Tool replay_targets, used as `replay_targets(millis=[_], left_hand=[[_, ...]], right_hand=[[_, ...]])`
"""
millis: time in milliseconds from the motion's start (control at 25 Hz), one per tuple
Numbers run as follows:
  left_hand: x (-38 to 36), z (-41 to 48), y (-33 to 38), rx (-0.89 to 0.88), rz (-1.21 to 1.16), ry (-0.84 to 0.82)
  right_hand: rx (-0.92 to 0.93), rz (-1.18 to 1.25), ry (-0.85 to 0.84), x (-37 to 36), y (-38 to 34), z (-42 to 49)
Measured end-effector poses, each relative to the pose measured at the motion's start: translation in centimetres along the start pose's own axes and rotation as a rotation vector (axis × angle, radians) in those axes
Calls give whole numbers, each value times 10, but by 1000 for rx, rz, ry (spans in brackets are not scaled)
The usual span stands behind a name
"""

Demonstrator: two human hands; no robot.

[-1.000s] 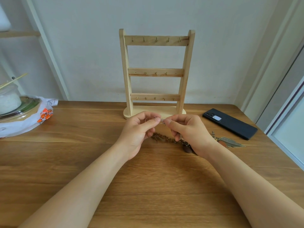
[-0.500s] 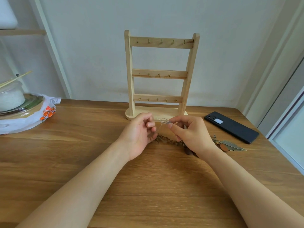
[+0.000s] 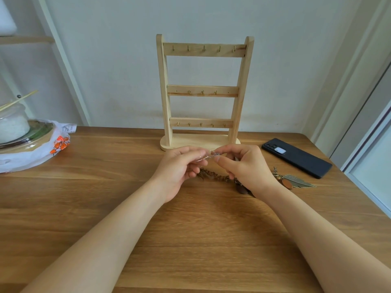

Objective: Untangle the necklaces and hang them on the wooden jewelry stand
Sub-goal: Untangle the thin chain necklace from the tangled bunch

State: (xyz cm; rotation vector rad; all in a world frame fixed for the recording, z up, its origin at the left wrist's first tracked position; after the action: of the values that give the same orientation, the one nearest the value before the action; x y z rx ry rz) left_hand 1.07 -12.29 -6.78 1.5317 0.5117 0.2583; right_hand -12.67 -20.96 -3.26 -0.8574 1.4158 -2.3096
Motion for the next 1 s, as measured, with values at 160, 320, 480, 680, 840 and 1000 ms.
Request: replay_targets(millis=[160,320,480,680,840,1000], left_hand=[[-5,-1,1,-42,69,-47],[-9,-2,3,-86,235,-78],[-16,-2,2,-82,317,-127],[-21,-2,-2,-35,111,-181],[-18,3,-2,20,-64,-189],[-14,3,-4,108,-309,-164]], right_hand=[[-11,-1,-16,-1,-1,-1],[-17,43,-28,-3,-2,-2],[15,-9,-66,-7,-6,-4],[4,-219,-138,-18,2,-3],[-46,-146,-153,-17,5,-2],[-105,3,-166,-17,5,-2]])
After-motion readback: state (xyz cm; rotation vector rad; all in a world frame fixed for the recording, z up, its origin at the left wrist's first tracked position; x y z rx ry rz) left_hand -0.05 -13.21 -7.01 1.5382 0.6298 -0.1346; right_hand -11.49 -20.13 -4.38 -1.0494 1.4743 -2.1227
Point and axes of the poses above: each hand's wrist, its own z-axis towards the middle knuckle, its own x-axis out of the back of the hand, y = z × x, the point moved 9 cm from there along z, towards the middle knuckle, and after that the axes turned 1 degree about y, right-handed, at the moved point
